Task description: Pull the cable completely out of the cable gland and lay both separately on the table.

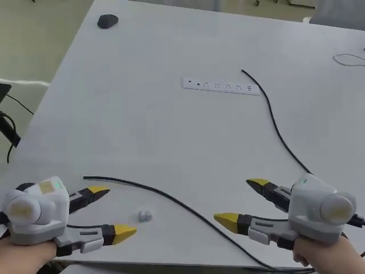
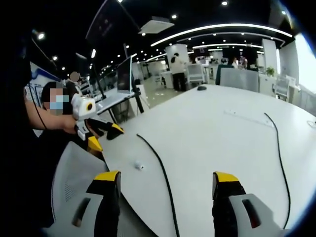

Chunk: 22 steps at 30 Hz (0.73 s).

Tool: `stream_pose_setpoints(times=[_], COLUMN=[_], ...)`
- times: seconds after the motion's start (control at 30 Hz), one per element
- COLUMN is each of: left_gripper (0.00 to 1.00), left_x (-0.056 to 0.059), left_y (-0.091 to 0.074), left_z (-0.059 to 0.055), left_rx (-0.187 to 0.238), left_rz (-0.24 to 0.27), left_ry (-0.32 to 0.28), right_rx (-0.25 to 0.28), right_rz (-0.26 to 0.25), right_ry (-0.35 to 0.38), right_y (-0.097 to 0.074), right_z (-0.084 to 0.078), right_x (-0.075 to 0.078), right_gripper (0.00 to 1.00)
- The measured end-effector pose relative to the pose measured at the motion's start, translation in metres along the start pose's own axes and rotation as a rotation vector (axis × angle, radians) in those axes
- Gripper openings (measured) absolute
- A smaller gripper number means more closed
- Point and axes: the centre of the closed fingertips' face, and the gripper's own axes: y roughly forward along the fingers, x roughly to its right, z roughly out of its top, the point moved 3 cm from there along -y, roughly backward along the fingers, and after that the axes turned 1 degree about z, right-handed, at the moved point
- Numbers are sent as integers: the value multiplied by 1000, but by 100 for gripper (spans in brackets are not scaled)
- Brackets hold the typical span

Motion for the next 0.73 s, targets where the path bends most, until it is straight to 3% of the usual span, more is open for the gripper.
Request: stream_pose_setpoints(times=[0.17,0.3,0.5,0.63,0.73], left_gripper=[80,85,92,96,97], left_x=[0,0,-3,-3,-4], left_y=[-6,-11,-15,-15,-15], left_z=[-10,-17,-34,-36,-32], left_rx=[-44,-85,-178,-193,-177], left_rz=[15,25,35,32,41], left_ry=[21,4,-36,-37,-36], right_rx=[-35,-108,-144,-167,-179], right_rz=[1,6,17,25,32], right_ry=[11,-8,-35,-46,-34], right_y=[-4,-8,-11,-9,-8], right_z=[-18,-37,-43,-45,-47], right_x=[-1,-1,-5,-6,-7], right_gripper=[81,87,93,96,99])
